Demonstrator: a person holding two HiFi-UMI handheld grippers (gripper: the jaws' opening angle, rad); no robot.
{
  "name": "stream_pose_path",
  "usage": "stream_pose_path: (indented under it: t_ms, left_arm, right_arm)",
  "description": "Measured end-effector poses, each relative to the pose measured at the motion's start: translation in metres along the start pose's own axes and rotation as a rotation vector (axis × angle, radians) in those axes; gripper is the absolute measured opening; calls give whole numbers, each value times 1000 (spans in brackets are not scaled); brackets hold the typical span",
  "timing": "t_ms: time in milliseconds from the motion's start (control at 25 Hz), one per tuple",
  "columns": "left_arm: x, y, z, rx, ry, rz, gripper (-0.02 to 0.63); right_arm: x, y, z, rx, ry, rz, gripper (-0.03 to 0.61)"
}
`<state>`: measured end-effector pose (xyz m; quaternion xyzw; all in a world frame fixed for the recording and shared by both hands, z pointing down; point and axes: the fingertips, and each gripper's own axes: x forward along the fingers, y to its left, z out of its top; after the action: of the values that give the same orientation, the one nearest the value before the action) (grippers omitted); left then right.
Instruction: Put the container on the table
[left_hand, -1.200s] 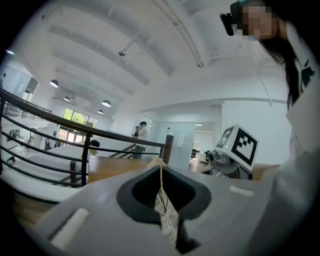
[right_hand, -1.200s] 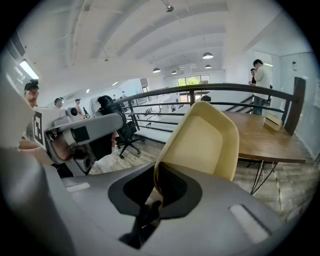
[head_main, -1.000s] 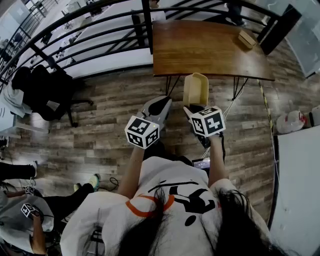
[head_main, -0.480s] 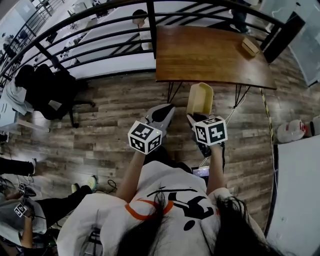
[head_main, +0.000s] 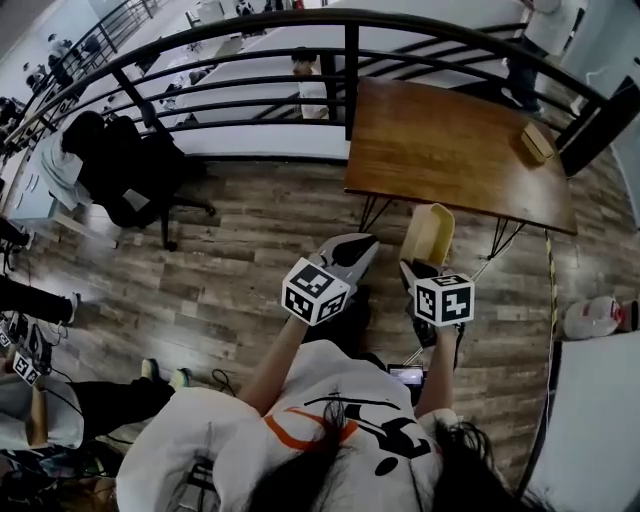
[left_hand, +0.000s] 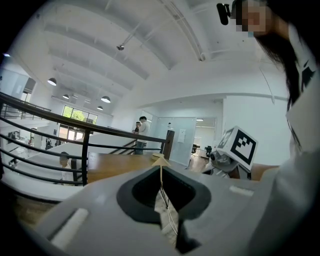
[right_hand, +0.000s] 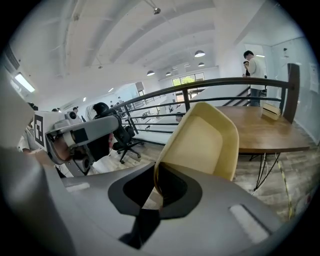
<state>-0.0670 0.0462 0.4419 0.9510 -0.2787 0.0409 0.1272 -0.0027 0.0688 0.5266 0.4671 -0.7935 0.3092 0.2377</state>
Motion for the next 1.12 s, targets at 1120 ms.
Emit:
stream_pose_path:
  t_ms: [1120]
  left_arm:
    - [208, 183, 65, -29, 21, -14, 0]
  right_arm:
    - [140, -184, 173, -32, 119, -13, 41]
